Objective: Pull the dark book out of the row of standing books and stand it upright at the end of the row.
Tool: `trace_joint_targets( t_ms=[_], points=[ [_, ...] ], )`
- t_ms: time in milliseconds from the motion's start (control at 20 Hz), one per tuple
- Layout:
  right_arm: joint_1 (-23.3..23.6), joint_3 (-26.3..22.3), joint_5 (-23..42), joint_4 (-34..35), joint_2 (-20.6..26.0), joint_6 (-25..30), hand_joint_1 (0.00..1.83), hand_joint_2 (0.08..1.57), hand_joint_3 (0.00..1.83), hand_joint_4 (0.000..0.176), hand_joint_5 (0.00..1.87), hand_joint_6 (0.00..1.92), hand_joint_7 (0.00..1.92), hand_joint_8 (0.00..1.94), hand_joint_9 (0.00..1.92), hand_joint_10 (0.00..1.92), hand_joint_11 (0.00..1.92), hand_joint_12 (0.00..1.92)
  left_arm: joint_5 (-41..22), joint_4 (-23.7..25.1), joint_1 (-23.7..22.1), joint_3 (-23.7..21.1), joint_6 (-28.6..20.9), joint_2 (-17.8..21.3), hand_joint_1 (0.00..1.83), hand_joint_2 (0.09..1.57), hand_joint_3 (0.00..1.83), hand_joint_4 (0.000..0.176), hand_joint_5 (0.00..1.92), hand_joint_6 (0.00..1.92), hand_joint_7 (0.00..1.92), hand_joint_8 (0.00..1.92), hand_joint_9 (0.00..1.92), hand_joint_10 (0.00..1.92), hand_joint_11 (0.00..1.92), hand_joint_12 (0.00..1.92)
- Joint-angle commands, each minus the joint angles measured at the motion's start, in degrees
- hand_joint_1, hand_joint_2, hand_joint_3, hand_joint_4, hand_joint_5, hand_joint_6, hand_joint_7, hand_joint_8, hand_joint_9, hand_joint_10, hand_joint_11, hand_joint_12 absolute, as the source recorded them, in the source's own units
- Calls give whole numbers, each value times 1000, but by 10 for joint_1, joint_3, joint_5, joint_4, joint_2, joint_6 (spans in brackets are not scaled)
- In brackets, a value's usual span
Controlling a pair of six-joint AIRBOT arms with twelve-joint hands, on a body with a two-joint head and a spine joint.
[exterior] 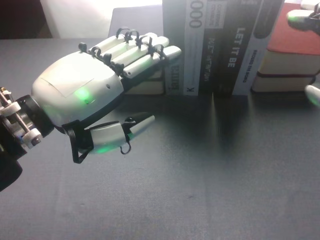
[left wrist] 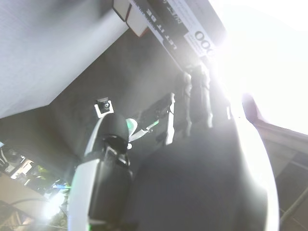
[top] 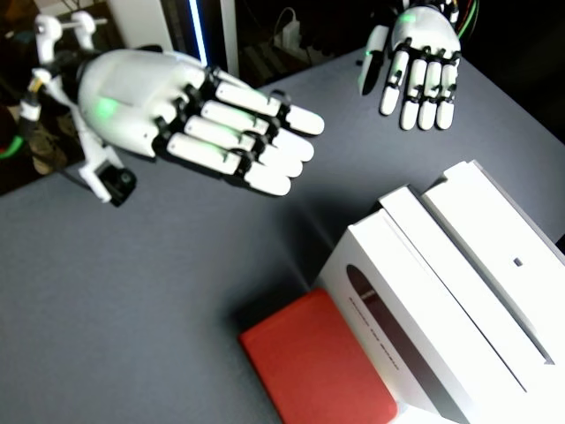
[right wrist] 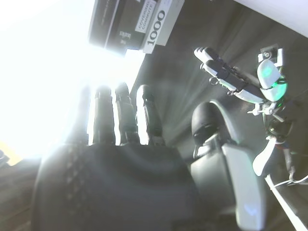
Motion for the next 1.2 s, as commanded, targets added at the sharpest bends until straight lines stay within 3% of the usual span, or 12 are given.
trace_joint_targets(
  t_ms=[0,100,200,300,450,500,550,650,750,900,1050,1150],
  points=[
    [4,0,81,6,0,4,717,1279,51,0,9,390,59,62,0,257,0,1382,-79,-7,-6,0,3,-2,580,1367,8,18,43,17,17,2,16,8,0,308],
    [3,0,82,7,0,4,711,1293,28,0,8,399,66,44,0,266,0,1372,-79,-7,-6,0,3,-3,556,1375,2,28,32,5,6,1,3,3,0,267],
    [3,0,86,8,0,4,695,1309,10,0,25,364,77,21,0,256,0,1297,-81,-7,-5,0,3,-4,591,1366,0,6,65,11,25,3,14,7,0,313],
    [3,1,97,8,0,4,622,1343,8,0,15,333,74,9,0,235,0,1154,-81,-8,-3,0,3,-4,559,1371,0,11,64,5,32,2,37,17,0,510],
    [5,6,114,9,0,4,565,1349,1,0,2,439,28,0,0,28,0,1434,-81,-9,-2,1,3,-3,521,1378,2,28,51,1,16,1,31,14,0,539],
    [12,9,118,9,-2,3,559,1359,0,0,0,434,5,0,0,5,0,1807,-80,-9,-2,1,3,-4,539,1377,1,27,56,2,16,0,23,10,0,446],
    [18,12,120,9,-5,1,538,1365,0,0,0,413,0,0,0,0,0,1898,-81,-11,-2,1,3,-6,491,1392,2,43,26,4,2,0,4,1,0,250],
    [35,17,120,8,-8,-4,569,1366,0,0,7,411,0,0,0,0,0,1920,-80,-11,-2,2,3,-6,434,1409,4,50,1,0,0,0,0,0,0,9],
    [51,23,116,12,-12,-17,573,1365,0,0,44,422,0,0,0,0,0,1921,-78,-13,-2,2,3,-6,478,1390,0,57,53,20,0,0,0,0,0,0],
    [94,42,87,18,-30,-32,623,1373,2,0,90,451,0,0,0,0,0,1921,-75,-14,1,3,3,-5,537,1368,0,44,118,42,8,3,0,0,0,0],
    [153,69,36,14,-58,-45,320,1392,9,0,111,488,0,0,0,0,0,1921,-75,-15,5,2,3,-4,472,1390,3,41,108,25,0,0,0,0,0,0],
    [191,87,-4,12,-75,-59,265,1392,6,0,112,521,0,0,0,0,0,1921,-74,-16,8,2,3,-4,393,1402,6,50,98,15,0,0,0,0,0,0]
  ],
)
